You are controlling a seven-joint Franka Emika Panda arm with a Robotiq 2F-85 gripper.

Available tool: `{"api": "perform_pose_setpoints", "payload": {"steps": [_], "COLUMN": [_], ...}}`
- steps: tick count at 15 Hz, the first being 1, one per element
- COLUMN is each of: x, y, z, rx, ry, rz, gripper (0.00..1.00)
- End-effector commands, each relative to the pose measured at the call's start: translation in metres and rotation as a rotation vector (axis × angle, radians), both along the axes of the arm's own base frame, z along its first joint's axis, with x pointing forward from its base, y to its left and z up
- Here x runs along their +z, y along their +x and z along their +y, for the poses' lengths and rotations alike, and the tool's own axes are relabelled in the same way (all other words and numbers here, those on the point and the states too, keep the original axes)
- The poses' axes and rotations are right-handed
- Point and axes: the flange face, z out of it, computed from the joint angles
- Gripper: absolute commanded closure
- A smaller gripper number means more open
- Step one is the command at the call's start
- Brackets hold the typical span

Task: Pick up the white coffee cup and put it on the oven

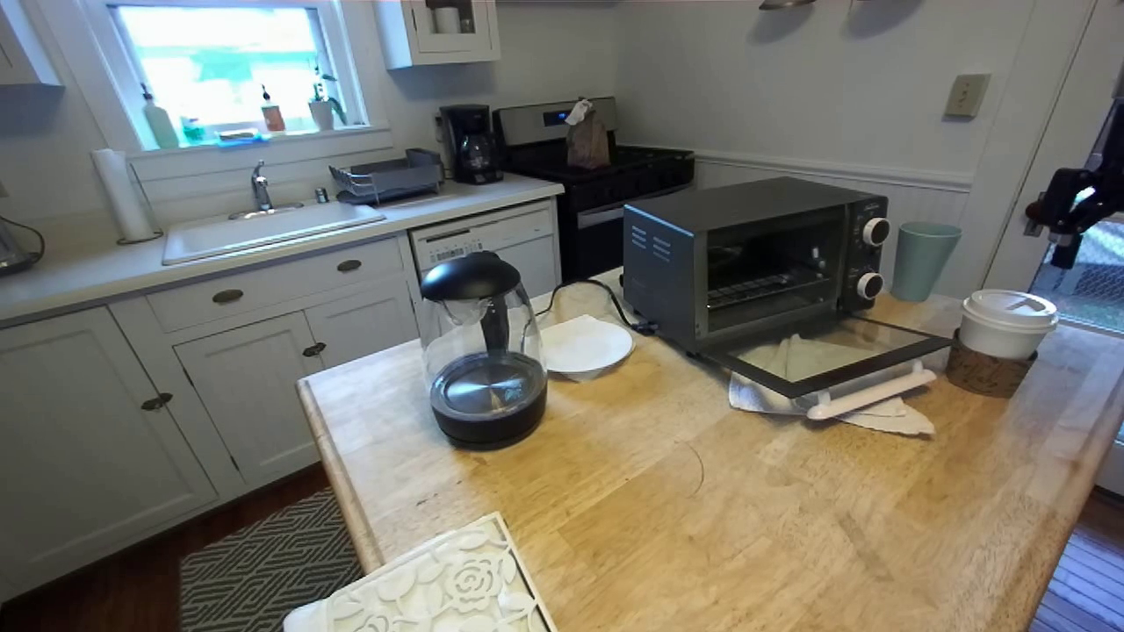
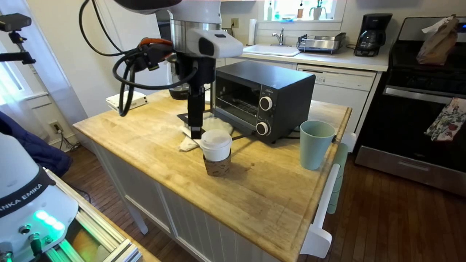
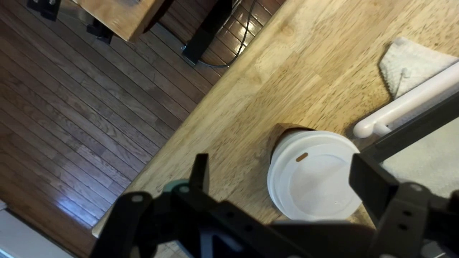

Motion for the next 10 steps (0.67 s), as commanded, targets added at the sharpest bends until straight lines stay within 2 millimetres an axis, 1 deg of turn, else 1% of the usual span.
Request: {"api": "perform_pose_setpoints", "payload": {"steps": [1, 3, 6, 10], "x": [0.0, -0.006, -0.017, -0.031], "y": [0.0, -0.001, -0.004, -0.009], "z": [-0.001, -0.002, -0.006, -0.013], "rx": [-0.002, -0.003, -0.014, -0.037], "ry": [0.0, 0.016, -0.004, -0.094], "rz": [0.001, 0.007, 0.004, -0.026], "gripper": [0.0, 0.0, 0.0, 0.0]}}
